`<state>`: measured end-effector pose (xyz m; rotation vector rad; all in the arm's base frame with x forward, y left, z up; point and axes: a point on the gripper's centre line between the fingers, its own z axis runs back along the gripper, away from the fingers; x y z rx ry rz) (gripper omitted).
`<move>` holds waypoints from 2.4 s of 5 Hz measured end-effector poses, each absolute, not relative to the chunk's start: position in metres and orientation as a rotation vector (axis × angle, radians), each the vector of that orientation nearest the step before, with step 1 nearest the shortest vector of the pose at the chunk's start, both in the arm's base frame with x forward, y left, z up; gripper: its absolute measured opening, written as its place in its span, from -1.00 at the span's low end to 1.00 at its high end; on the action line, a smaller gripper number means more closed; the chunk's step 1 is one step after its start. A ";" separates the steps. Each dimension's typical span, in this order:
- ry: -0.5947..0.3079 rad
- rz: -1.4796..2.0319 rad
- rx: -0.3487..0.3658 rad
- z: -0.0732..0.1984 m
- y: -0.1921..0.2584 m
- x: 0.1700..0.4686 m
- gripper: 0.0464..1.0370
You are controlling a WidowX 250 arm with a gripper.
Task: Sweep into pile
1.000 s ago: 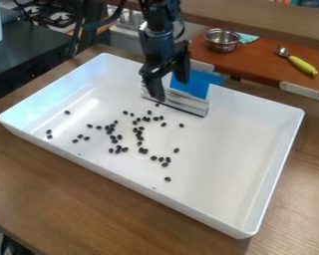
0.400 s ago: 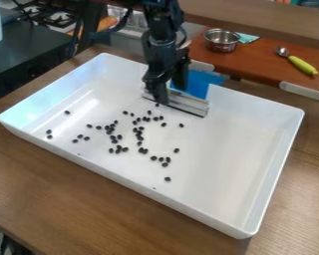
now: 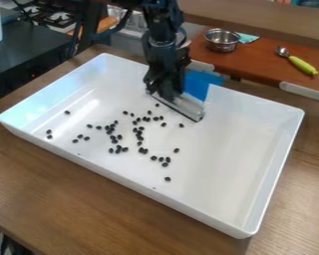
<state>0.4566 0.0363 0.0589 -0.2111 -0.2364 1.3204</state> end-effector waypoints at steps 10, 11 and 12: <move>-0.195 1.682 -0.336 0.070 0.078 0.301 -0.46; -0.198 1.692 -0.447 0.089 0.050 0.341 -0.46; -0.182 1.722 -0.501 0.095 0.026 0.378 -0.46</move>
